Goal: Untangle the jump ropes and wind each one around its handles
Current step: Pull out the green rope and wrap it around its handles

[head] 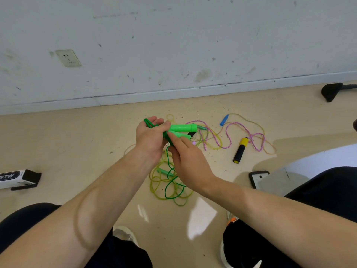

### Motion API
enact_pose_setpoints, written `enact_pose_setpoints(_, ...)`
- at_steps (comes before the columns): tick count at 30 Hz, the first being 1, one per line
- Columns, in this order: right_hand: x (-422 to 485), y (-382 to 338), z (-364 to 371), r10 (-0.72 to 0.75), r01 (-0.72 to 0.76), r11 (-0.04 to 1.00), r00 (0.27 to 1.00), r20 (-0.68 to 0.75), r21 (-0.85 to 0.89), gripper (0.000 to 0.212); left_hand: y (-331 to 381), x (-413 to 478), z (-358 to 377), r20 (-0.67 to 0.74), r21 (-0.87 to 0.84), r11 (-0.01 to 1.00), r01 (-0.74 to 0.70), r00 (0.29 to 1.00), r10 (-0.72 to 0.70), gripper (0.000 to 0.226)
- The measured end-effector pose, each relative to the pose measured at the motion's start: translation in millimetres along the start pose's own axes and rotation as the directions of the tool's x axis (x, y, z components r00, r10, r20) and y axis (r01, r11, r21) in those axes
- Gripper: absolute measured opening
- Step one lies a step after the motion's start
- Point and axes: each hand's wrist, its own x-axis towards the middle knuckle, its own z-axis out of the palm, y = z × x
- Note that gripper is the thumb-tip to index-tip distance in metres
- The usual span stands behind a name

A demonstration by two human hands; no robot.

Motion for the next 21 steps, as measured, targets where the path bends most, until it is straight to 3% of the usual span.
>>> enact_pose_setpoints(2,-4.4,-4.1,0.0,0.100,-0.093,0.984,0.994,-0.039,0.155,0.028,4.9,5.3,-1.5,-0.019,-0.057,0.998,-0.007,1.000,0.006,0.037)
enact_pose_setpoints(5,-7.4,-5.7,-0.4,0.255,-0.267,0.927,0.964,0.079,0.262,0.005,15.3,12.1,-4.6,-0.030,-0.127,0.992,0.003,1.000,-0.007,0.036)
enact_pose_setpoints(10,10.3,20.4,-15.7,0.308,-0.384,0.906,0.885,0.350,0.175,0.042,29.7,7.1,-10.8,0.146,-0.089,0.988,0.126,0.983,-0.112,0.019)
enact_pose_setpoints(13,32.2,40.2,-37.4,0.312,-0.372,0.922,0.877,0.366,0.104,0.040,30.4,0.6,-20.1,0.286,0.079,0.985,0.154,0.943,-0.171,0.013)
enact_pose_setpoints(17,52.1,50.2,-57.8,0.310,-0.375,0.917,0.883,0.351,0.134,0.024,26.1,-8.4,-18.9,0.404,0.281,0.959,0.036,0.902,-0.152,0.018)
enact_pose_setpoints(21,58.9,44.8,-68.9,0.331,-0.460,0.827,0.863,0.382,0.324,0.022,21.2,-12.3,-16.9,0.420,0.463,0.869,-0.176,0.907,-0.041,0.035)
